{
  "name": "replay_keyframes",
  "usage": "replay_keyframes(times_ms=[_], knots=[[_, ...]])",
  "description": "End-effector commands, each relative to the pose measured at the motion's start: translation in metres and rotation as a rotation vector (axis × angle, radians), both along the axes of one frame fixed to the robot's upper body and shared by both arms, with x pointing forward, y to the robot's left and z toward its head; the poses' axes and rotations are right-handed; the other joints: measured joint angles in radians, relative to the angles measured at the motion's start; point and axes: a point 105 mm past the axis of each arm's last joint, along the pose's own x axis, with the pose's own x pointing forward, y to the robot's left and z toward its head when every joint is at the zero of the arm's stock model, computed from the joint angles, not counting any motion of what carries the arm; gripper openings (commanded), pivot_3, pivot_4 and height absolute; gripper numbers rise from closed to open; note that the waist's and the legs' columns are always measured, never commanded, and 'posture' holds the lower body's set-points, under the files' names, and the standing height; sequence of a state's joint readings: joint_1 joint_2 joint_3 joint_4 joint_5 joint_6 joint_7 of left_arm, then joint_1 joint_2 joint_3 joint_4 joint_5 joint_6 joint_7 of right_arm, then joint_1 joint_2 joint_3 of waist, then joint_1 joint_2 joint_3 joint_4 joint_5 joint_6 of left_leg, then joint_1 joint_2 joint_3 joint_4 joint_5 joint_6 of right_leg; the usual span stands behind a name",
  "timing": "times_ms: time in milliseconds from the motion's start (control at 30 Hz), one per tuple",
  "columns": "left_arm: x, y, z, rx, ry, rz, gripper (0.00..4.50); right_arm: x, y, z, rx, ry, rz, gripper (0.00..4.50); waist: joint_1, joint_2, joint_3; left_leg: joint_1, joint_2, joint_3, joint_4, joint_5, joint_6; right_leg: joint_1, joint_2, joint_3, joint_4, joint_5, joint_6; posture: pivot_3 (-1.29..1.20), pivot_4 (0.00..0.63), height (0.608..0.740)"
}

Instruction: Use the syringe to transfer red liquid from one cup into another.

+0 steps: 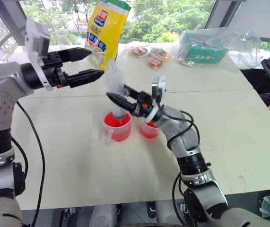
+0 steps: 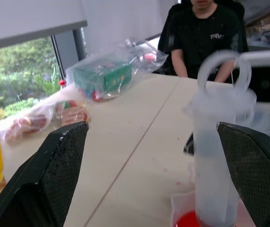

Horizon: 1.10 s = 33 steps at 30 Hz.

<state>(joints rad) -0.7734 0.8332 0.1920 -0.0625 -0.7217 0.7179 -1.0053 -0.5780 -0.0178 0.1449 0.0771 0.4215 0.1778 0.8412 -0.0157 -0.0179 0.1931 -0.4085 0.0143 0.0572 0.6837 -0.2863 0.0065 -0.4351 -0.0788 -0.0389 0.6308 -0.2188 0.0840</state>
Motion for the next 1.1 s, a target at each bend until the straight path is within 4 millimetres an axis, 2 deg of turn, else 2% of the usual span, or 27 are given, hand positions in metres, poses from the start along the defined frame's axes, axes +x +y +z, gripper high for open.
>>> replay_keyframes(times_ms=[33, 300, 433, 900, 1000, 1100], knots=[[-0.009, 0.001, 0.007, 0.031, -0.054, -0.01, 4.5, -0.007, 0.002, 0.007, 0.003, -0.069, 0.013, 1.43, -0.001, 0.0, 0.0, 0.0, 0.0, 0.0, 0.0, 0.0, 0.0, 0.0, 0.0, 0.0, 0.0, 0.0, 0.0, 0.0, 0.15, 0.74], [-0.006, -0.001, -0.013, 0.073, -0.031, -0.027, 4.5, -0.006, 0.001, -0.003, -0.031, -0.068, 0.006, 1.43, -0.001, 0.0, 0.0, 0.001, 0.0, 0.0, 0.0, 0.001, -0.001, 0.0, 0.0, 0.0, 0.001, 0.0, 0.0, 0.0, 0.15, 0.74], [-0.002, -0.004, -0.015, 0.068, -0.032, -0.029, 4.5, -0.007, 0.002, -0.004, -0.043, -0.076, 0.011, 1.43, -0.001, 0.0, 0.0, 0.001, 0.0, 0.0, 0.0, 0.001, -0.001, 0.0, 0.0, 0.0, 0.001, 0.0, 0.0, 0.0, 0.15, 0.74], [0.004, -0.041, -0.016, 0.014, -0.011, -0.128, 4.5, -0.008, 0.005, -0.008, -0.083, -0.094, 0.026, 1.43, -0.001, -0.001, 0.0, 0.001, 0.0, 0.0, 0.0, 0.001, -0.001, 0.001, 0.001, 0.0, 0.001, 0.0, 0.0, 0.0, 0.15, 0.74], [0.004, -0.044, -0.018, 0.01, 0.0, -0.139, 3.62, -0.008, 0.006, -0.008, -0.083, -0.096, 0.026, 1.43, -0.001, -0.001, 0.0, 0.001, 0.0, 0.0, 0.0, 0.001, -0.001, 0.001, 0.001, 0.0, 0.001, 0.0, 0.0, 0.0, 0.15, 0.74], [0.002, -0.047, -0.019, 0.004, 0.012, -0.157, 2.06, -0.007, 0.006, -0.007, -0.083, -0.098, 0.028, 1.43, -0.001, -0.001, -0.001, 0.002, 0.0, 0.0, 0.0, 0.001, -0.002, 0.002, 0.001, 0.0, 0.001, 0.0, 0.0, 0.0, 0.15, 0.74]])
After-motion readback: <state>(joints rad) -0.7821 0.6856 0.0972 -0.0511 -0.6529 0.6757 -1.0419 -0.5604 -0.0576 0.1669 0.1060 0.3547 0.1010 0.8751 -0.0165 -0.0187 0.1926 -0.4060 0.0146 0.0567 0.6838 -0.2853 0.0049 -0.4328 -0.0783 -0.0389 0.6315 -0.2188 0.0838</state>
